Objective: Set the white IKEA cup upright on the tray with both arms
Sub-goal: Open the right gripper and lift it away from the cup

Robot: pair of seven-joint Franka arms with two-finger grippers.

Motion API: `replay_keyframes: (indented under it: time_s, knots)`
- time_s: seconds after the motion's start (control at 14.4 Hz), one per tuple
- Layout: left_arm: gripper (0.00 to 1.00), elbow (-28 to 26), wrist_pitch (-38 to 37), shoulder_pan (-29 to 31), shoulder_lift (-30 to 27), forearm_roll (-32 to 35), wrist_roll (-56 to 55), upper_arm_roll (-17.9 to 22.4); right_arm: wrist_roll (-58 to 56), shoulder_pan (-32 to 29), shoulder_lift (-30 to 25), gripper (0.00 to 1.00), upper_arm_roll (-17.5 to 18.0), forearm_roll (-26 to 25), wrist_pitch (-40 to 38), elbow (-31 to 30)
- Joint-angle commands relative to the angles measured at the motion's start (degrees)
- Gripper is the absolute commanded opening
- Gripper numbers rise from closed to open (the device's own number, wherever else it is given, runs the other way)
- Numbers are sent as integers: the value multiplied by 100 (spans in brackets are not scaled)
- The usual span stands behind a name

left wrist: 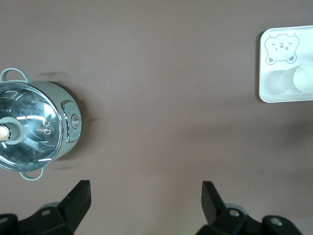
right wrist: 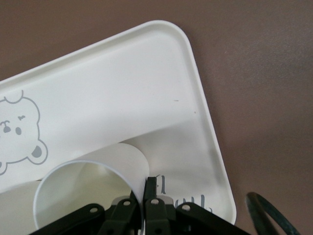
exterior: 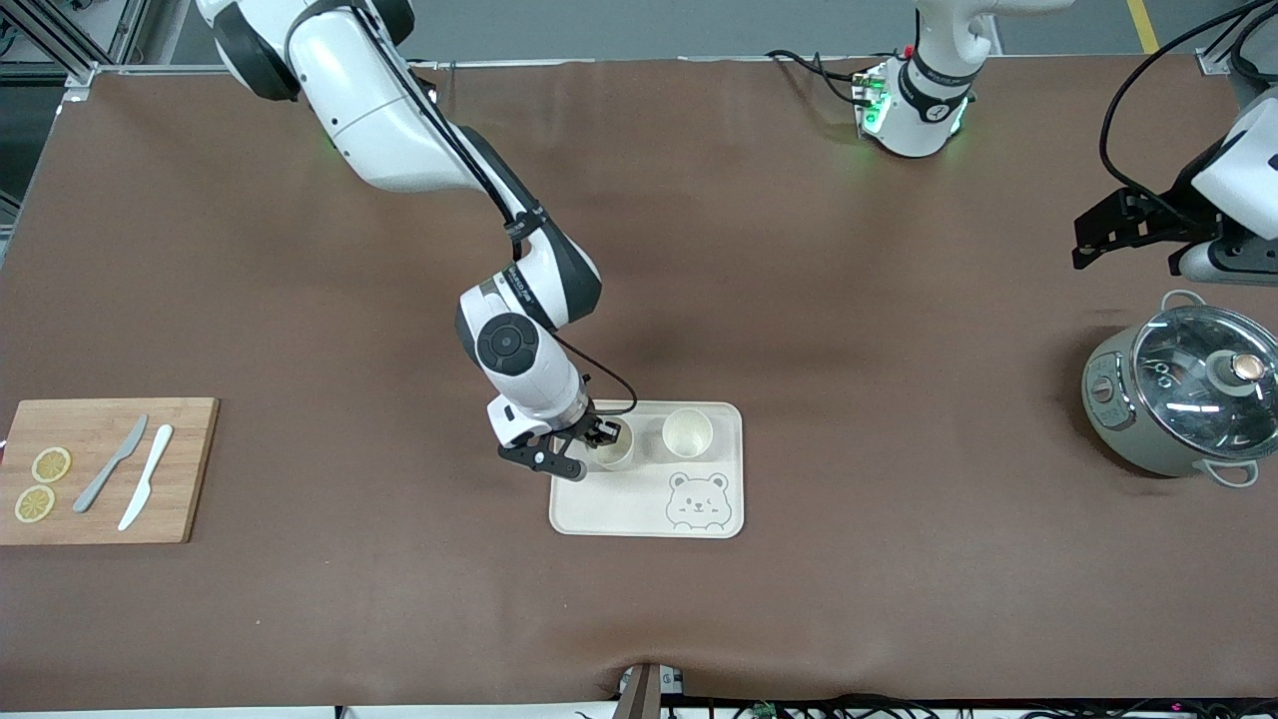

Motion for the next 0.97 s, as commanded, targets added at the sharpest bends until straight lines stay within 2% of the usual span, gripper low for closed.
replay_keyframes:
  time_s: [0.0,0.07,0.42,0.48,0.69,0.9]
  knots:
    - [100,44,-61,5,24,90,-8,16,224,67,67,96,-71,-105,16,121]
    - [100,53,-61,5,33,99,-35,24,224,67,67,100,-71,-105,16,121]
    - [100,53,-61,5,24,108,35,42,110,-47,-152,100,-71,-105,-116,112]
    - [100,53,-61,5,24,108,35,42,84,-99,-301,100,-62,-96,-360,94]
    - [100,53,-61,22,7,108,70,42,-250,-196,-1029,100,-53,-78,-1509,-10]
    - [100,62,-61,22,7,99,88,51,-495,-258,-2354,100,-53,-69,-2302,-808]
